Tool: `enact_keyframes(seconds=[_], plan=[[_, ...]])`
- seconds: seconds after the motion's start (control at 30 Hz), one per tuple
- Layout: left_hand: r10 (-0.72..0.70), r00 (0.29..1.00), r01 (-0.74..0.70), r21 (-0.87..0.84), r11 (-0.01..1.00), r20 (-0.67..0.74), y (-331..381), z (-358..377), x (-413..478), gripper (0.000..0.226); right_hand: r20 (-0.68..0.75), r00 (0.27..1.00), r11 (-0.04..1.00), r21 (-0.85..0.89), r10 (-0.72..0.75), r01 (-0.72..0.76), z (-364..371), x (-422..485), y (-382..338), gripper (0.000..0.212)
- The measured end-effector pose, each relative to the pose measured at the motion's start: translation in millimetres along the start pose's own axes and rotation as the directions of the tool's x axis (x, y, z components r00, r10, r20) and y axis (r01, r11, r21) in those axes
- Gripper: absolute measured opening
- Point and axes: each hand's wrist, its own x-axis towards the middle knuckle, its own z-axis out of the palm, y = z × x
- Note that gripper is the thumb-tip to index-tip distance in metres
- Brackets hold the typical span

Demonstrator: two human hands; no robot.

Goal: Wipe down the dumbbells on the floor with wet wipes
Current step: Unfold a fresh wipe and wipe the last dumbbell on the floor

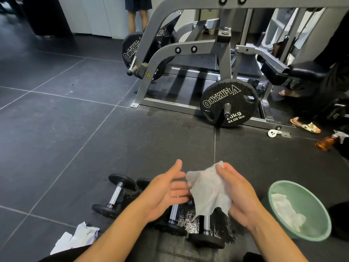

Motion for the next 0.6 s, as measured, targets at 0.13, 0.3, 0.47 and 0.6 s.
enact_keyframes(seconds=[0.13,0.3,0.47,0.6], plan=[[-0.108,0.974,0.105,0.025,0.994,0.197,-13.5,13.5,-7.4,0.064,0.039,0.999,0.999,0.052,-0.013,0.011,1.1,-0.8,-2.0,0.01],[0.143,0.983,-0.142,-0.021,0.99,0.114,-2.8,4.4,-4.6,0.035,0.044,0.998,0.993,-0.109,-0.048,0.053,-5.6,1.0,-6.1,0.018],[0.272,0.961,-0.261,0.184,0.948,-0.041,2.2,-2.0,-5.0,0.02,0.066,0.997,0.953,-0.299,-0.034,0.052,-11.3,0.5,-5.3,0.022],[0.317,0.946,-0.294,0.232,0.927,-0.066,4.1,-5.0,-6.7,0.018,0.005,0.995,0.926,-0.365,-0.103,0.098,-12.1,2.1,-2.9,0.017]])
